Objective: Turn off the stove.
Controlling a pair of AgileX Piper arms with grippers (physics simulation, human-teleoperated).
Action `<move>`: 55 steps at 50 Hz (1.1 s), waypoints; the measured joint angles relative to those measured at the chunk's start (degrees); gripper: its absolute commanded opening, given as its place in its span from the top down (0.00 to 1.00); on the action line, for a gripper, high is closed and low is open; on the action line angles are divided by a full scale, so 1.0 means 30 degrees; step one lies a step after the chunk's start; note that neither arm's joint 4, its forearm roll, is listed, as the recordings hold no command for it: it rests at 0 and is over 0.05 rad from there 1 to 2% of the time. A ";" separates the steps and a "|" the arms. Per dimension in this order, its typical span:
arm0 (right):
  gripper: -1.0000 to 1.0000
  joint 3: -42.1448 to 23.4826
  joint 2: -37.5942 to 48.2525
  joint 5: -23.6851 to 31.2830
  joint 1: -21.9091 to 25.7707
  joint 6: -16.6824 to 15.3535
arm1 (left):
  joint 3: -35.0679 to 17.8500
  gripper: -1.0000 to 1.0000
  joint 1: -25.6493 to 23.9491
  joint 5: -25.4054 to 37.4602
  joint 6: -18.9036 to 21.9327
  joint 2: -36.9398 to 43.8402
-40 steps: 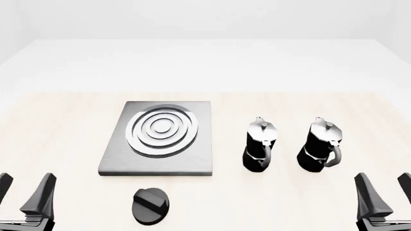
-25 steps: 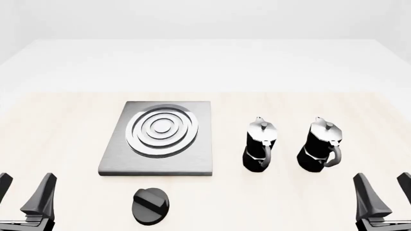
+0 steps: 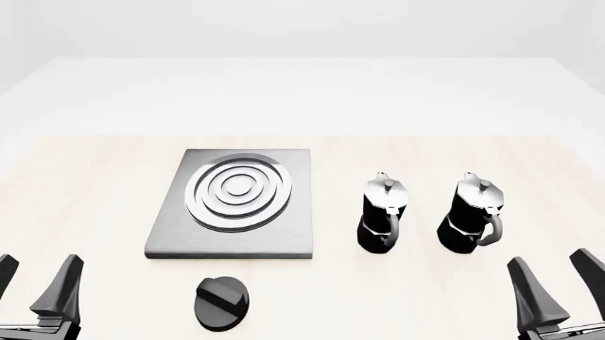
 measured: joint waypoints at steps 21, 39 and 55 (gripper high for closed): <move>0.00 -0.1577 0.3863 -0.0791 0.4132 -0.1398 | 0.0000 0.00 0.0000 0.0000 0.0000 0.0000; 0.00 -0.3228 1.0682 -0.3422 0.7261 -0.2982 | 0.0000 0.00 0.0000 0.0000 0.0000 0.0000; 0.00 -0.3989 1.3575 -0.3738 0.9561 -0.4082 | 0.0000 0.00 0.0000 0.0000 0.0000 0.0000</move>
